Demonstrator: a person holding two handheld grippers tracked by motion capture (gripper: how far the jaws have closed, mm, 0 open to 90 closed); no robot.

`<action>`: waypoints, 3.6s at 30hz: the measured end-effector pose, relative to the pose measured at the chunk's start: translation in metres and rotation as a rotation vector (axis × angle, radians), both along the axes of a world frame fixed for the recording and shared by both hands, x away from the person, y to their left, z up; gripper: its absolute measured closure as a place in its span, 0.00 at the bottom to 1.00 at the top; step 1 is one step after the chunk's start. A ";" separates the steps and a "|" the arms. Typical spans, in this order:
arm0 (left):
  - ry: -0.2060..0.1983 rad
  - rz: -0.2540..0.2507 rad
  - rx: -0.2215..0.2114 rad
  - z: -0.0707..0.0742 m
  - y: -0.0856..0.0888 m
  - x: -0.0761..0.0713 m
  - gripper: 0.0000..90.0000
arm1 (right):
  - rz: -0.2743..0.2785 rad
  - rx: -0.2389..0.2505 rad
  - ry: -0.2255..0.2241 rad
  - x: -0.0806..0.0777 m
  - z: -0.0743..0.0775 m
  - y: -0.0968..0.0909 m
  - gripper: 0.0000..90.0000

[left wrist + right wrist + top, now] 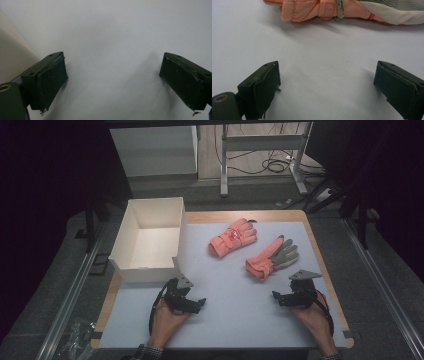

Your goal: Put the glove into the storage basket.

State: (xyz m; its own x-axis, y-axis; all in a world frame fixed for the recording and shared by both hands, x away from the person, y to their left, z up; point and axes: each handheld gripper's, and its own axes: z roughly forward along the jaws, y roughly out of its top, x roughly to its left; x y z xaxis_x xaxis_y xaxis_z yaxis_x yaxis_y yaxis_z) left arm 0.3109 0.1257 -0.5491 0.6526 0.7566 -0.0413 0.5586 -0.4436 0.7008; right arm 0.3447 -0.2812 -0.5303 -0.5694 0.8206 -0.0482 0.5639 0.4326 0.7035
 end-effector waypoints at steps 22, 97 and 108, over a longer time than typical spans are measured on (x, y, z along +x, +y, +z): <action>0.015 0.066 0.013 -0.001 -0.003 -0.001 0.00 | -0.025 0.072 -0.016 0.026 0.040 -0.010 0.30; 0.014 0.066 0.013 -0.001 -0.003 -0.001 0.00 | 0.351 0.140 -0.004 0.042 0.083 0.030 0.96; 0.013 0.067 0.012 -0.001 -0.003 -0.001 0.00 | 0.574 0.087 0.005 0.025 0.072 0.072 0.96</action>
